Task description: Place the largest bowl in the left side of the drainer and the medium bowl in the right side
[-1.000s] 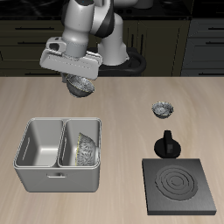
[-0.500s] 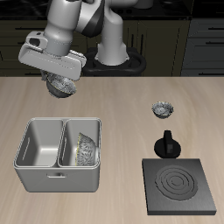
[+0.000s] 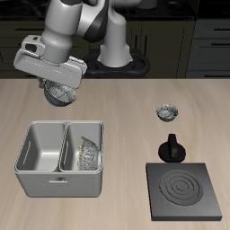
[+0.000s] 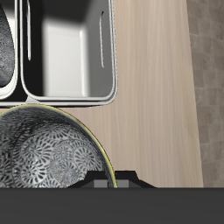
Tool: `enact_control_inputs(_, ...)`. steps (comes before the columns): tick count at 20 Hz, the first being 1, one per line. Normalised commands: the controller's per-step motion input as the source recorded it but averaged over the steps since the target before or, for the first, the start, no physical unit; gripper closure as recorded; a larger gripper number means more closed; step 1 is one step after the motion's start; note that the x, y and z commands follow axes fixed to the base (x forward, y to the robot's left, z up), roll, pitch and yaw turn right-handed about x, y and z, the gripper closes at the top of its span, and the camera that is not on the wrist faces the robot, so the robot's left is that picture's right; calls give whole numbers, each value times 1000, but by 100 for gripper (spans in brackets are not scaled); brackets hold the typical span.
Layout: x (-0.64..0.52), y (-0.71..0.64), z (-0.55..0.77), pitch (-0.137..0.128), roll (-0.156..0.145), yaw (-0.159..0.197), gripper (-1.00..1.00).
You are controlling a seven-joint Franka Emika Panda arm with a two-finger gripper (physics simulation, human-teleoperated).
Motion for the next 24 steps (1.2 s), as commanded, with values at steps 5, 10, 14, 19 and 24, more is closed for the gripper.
enact_control_inputs(5,232,33,52,6,-41,1,100)
enact_control_inputs(10,335,93,57,13,-36,-1,100)
enact_control_inputs(14,243,-140,77,9,-80,-38,100)
enact_control_inputs(19,242,-137,24,11,-80,-12,100)
enact_control_inputs(24,281,-35,-48,10,28,26,100)
